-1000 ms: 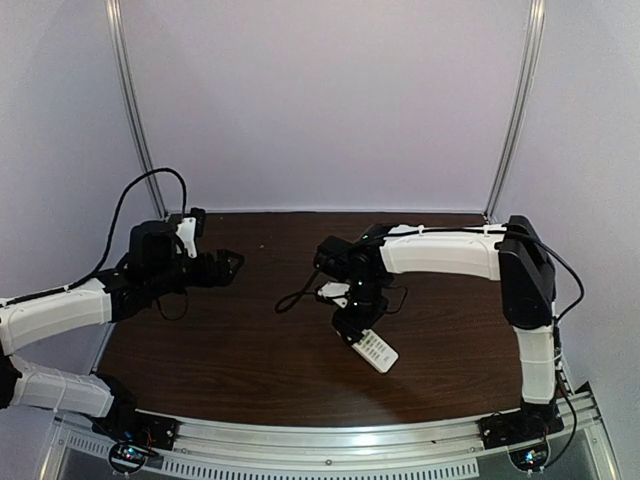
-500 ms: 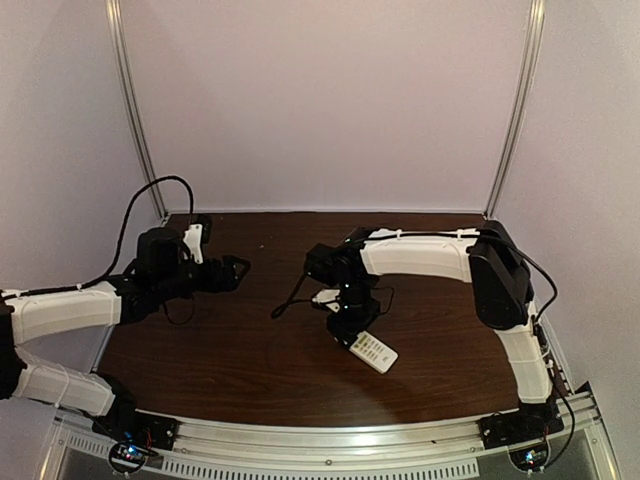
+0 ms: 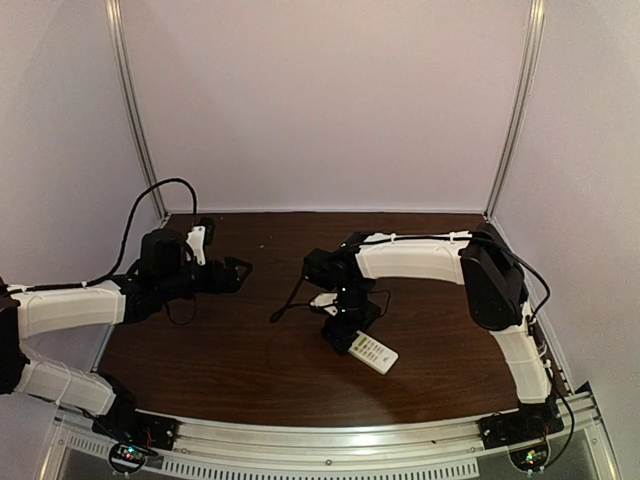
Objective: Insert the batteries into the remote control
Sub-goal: Place the remote control at the center of the board, then reset both arms
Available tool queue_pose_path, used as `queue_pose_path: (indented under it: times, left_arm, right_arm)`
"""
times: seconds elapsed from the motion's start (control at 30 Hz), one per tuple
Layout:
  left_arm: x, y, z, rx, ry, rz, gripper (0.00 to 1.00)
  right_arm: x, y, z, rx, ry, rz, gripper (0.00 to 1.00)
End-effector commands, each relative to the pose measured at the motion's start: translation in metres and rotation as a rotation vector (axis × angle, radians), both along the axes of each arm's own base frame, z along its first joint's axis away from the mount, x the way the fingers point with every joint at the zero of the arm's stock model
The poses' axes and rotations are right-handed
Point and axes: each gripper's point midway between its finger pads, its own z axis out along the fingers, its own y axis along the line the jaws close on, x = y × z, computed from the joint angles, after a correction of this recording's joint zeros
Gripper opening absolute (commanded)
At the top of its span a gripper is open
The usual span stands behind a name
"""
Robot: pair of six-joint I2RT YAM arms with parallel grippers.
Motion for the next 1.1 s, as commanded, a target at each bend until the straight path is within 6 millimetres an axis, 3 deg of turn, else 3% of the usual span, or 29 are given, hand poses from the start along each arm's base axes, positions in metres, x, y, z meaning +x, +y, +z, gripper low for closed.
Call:
queue_pose_path:
  times: [0.0, 0.03, 0.2, 0.4, 0.63, 0.7, 0.83, 0.9, 0.97, 1.07]
  left_arm:
    - [0.006, -0.004, 0.01, -0.025, -0.015, -0.012, 0.97]
    - [0.007, -0.005, 0.013, -0.022, -0.016, -0.014, 0.97]
    - [0.015, -0.007, 0.03, 0.013, 0.004, -0.01, 0.97]
    - [0.025, -0.005, 0.053, 0.106, 0.018, -0.009, 0.98]
    - [0.038, -0.007, 0.098, 0.142, -0.038, 0.0, 0.97]
    - [0.044, -0.006, 0.099, 0.155, -0.021, 0.009, 0.98]
    - [0.053, 0.001, 0.075, 0.194, 0.074, 0.046, 0.97]
    - [0.052, 0.004, 0.057, 0.21, 0.117, 0.061, 0.97]
    - [0.048, 0.008, 0.035, 0.219, 0.159, 0.078, 0.97]
    - [0.041, 0.018, 0.003, 0.226, 0.21, 0.12, 0.98]
  right_arm:
    - [0.004, 0.014, 0.001, 0.047, -0.018, -0.012, 0.94]
    - [0.006, 0.016, 0.006, 0.063, -0.03, -0.016, 0.99]
    - [0.019, 0.03, 0.047, 0.203, -0.094, -0.047, 1.0]
    - [0.048, 0.024, 0.108, 0.434, -0.182, -0.126, 1.0]
    - [0.085, -0.025, 0.167, 0.671, -0.332, -0.255, 1.0]
    - [0.091, -0.044, 0.186, 0.767, -0.384, -0.313, 1.0]
    - [0.1, -0.081, 0.196, 0.897, -0.469, -0.437, 1.0]
    - [0.101, -0.099, 0.192, 0.925, -0.495, -0.483, 1.0]
    - [0.1, -0.114, 0.183, 0.94, -0.516, -0.519, 1.0]
    - [0.097, -0.131, 0.153, 0.939, -0.503, -0.575, 1.0]
